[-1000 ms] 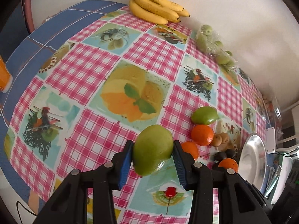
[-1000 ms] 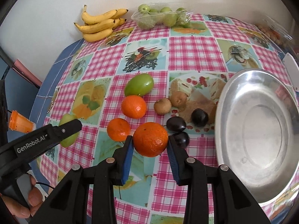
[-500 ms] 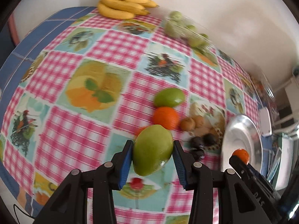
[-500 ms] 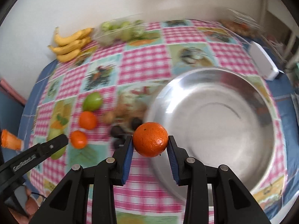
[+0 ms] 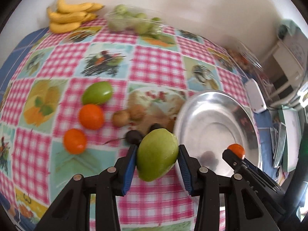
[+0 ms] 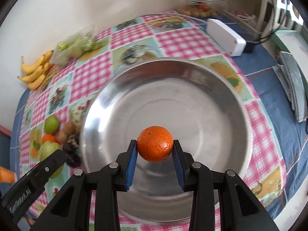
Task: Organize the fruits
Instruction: 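Carry the green fruit with the left tool while the right tool carries the orange to the steel bowl, then open the left gripper over the bowl while the right gripper releases the orange inside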
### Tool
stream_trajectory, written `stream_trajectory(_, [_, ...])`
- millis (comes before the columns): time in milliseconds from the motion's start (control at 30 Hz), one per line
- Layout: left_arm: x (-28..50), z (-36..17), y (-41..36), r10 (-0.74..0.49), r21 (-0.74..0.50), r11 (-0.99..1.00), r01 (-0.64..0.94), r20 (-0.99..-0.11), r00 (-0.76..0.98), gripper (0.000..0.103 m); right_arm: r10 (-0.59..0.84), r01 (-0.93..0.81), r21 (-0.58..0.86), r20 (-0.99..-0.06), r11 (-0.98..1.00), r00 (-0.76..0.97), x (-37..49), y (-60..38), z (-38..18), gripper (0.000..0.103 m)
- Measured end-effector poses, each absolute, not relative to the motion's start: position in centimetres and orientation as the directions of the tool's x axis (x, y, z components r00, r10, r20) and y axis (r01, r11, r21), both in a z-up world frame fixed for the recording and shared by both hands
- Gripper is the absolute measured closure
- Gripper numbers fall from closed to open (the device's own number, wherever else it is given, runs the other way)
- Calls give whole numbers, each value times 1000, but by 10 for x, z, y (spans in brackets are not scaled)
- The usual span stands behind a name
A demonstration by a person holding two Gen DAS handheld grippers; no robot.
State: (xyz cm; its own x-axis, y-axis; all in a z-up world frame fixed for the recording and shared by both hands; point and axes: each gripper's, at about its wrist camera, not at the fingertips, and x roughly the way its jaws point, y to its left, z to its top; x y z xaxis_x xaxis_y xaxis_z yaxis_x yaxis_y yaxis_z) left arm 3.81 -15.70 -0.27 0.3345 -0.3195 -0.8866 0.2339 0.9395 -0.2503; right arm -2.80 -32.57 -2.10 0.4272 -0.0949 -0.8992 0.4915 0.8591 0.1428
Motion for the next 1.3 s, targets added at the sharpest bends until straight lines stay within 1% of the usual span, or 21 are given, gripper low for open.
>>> stream_trajectory(133, [39,-5,-179,-331,-236,927,291,-880,342,58,-106,511,148,-894,847,434,-27,-334,-23,65])
stream_trajectory(400, [47,-15,-203,-325,-208,919,335,-880,346,58,-134,534,127,-896,836,422,-23,-345,-32,65])
stream_trajectory(467, [48,-14,-205,-347,-227,912,341,-871,347,59,-139,542,121,-900,832,414,-21,-348,-36,65])
stream_trajectory(633, [49,-14,-218,-350,-213,904,371,-868,352,59,-129,559,141,-900,817,416,-19,-356,-43,65])
stream_trajectory(733, [50,-17,-221,-351,-217,903,371,-871,343,60,-153,561,118,-898,820,413,-18,-356,-43,65])
stream_trajectory(1067, [50,-13,-215,-324,-199,917,345,-877,356,60,-145,568,136,-895,812,422,-19,-355,-43,64])
stream_trajectory(1167, [52,-11,-210,-318,-200,923,329,-878,359,57,-154,572,134,-891,809,427,-19,-355,-41,64])
stream_trajectory(1200, [53,-10,-208,-310,-194,927,322,-879,363,57,-159,573,134,-888,809,432,-19,-356,-40,63])
stream_trajectory(1233, [54,-10,-207,-303,-189,930,316,-880,365,54,-163,573,136,-884,808,439,-19,-356,-38,56])
stream_trajectory(1267, [55,-9,-205,-296,-185,933,308,-881,369,47,-165,572,136,-881,809,443,-19,-356,-37,52])
stream_trajectory(1300, [56,-9,-202,-296,-188,935,300,-881,370,44,-170,573,135,-878,809,447,-19,-356,-35,45])
